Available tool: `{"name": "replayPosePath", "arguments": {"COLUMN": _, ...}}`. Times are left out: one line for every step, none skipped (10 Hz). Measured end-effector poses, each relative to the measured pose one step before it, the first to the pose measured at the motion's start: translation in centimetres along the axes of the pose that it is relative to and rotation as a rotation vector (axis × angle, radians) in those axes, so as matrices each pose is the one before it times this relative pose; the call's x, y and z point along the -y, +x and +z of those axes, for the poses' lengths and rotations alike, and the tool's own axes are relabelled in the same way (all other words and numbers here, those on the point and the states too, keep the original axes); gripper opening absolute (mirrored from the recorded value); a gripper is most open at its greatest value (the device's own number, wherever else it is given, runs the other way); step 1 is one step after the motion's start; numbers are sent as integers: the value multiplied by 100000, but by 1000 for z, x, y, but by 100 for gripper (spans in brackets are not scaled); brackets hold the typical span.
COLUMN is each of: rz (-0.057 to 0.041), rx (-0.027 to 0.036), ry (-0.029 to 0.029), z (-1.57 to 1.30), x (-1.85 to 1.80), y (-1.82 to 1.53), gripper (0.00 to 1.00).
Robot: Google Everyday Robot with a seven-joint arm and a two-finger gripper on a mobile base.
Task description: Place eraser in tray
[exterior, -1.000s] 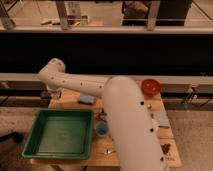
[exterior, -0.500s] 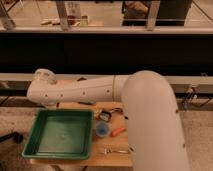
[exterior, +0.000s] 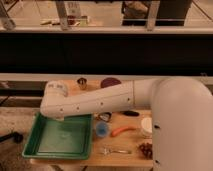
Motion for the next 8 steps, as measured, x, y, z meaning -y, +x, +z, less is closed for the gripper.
{"name": "replayPosePath", "arguments": {"rz": 3155, "rx": 2203, "ry": -1495, "z": 1363, "x": -518, "y": 909, "gripper": 0}}
{"name": "replayPosePath", "arguments": {"rz": 2282, "rx": 1757, "ry": -1565, "z": 1072, "x": -283, "y": 649, "gripper": 0}}
{"name": "replayPosePath", "arguments": {"rz": 1392, "rx": 1325, "ry": -1528, "z": 625, "x": -259, "y": 241, "gripper": 0}}
{"name": "replayPosePath", "arguments": {"rz": 1964, "rx": 561, "ry": -2068, "z": 410, "x": -153, "y": 162, "gripper": 0}}
{"name": "replayPosePath", "arguments": {"rz": 425, "rx": 18, "ry": -1203, "z": -133, "x": 7, "y": -151, "gripper": 0}}
{"name": "replayPosePath", "arguments": {"rz": 219, "rx": -259, "ry": -788, "z": -396, "x": -10, "y": -200, "gripper": 0}}
{"name": "replayPosePath", "arguments": {"rz": 148, "rx": -127, "ry": -411, "z": -425, "x": 160, "y": -94, "gripper": 0}}
{"name": "replayPosePath", "arguments": {"rz": 39, "rx": -288, "ry": 58, "z": -546, "x": 447, "y": 84, "gripper": 0}}
